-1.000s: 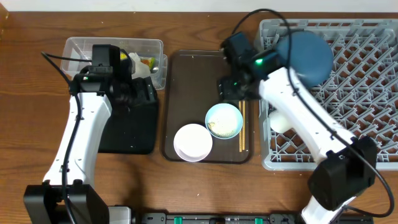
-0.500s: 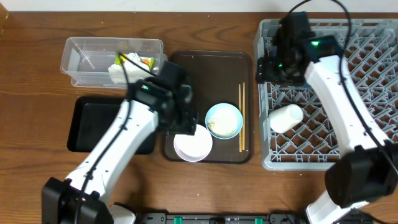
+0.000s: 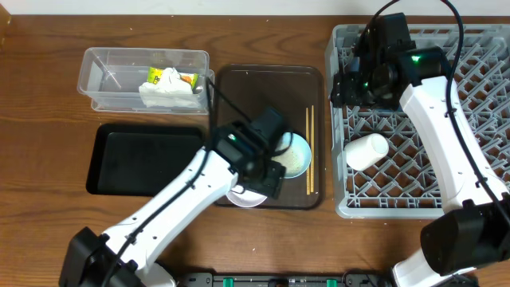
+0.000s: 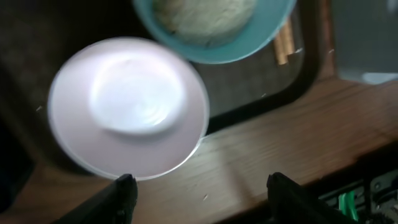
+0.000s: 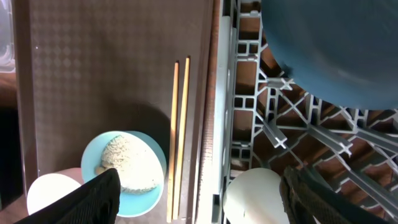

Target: Sort waste into correct bins and load items into the dishwasher rack

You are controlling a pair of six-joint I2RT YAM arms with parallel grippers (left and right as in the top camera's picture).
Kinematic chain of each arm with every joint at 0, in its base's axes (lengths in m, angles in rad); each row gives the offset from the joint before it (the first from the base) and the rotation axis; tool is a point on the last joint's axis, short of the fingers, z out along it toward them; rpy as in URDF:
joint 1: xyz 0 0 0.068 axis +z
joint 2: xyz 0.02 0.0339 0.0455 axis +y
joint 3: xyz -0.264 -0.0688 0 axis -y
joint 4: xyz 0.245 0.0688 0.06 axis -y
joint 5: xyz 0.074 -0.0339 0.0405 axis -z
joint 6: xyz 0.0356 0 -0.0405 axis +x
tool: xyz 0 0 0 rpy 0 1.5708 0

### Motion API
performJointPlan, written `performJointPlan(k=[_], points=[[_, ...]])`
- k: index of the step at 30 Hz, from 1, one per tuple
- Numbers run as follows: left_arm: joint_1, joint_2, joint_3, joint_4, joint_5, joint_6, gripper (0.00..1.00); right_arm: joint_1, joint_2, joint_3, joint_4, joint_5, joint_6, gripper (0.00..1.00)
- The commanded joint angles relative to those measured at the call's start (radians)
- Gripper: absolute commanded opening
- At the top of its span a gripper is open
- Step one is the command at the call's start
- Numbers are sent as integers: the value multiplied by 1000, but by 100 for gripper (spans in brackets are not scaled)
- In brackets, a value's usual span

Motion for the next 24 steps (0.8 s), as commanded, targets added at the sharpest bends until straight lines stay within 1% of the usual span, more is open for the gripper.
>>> performJointPlan(k=[1,6,10,17,24], points=[[-47,35,-48,13,-34,-27,70,2,-11,16,-7,-8,-14,80],[-79,66,-64,14,-126,-29,63,2,-11,16,-7,-8,-18,80],[-84,99,-69,28,-124,-37,54,2,-11,16,-11,-8,-17,80],[-137,176,-80,29,-126,-35,53,2,-11,16,-14,-8,-17,81],[-152,190,-81,38,-139,-35,53,2,-11,16,-14,-8,-17,81]])
